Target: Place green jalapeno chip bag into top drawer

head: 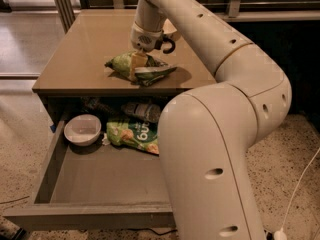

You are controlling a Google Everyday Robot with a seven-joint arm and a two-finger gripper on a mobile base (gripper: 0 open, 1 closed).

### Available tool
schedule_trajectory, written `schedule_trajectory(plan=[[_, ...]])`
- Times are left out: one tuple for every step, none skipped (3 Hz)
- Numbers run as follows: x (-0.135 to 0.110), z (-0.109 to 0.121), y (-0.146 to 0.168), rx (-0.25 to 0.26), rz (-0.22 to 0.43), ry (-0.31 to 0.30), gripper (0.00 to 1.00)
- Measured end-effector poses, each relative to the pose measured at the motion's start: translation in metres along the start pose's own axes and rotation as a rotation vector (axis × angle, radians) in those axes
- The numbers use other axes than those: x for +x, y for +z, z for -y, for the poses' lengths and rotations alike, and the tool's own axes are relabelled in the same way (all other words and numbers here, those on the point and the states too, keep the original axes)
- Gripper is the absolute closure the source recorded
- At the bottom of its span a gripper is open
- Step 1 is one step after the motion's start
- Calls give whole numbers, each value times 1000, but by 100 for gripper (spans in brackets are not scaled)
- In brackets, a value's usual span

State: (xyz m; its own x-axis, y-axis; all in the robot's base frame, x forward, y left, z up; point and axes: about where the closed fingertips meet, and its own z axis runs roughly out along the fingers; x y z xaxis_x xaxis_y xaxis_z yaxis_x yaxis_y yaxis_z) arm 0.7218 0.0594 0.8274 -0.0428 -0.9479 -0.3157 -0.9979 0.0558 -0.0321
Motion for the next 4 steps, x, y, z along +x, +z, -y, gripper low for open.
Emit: schedule_trajectory(plan=[[0,0,0,0,0,0,71],[0,0,0,0,0,0,94],[0,0,0,0,0,0,100],[-1,0,-2,0,0,0,100]])
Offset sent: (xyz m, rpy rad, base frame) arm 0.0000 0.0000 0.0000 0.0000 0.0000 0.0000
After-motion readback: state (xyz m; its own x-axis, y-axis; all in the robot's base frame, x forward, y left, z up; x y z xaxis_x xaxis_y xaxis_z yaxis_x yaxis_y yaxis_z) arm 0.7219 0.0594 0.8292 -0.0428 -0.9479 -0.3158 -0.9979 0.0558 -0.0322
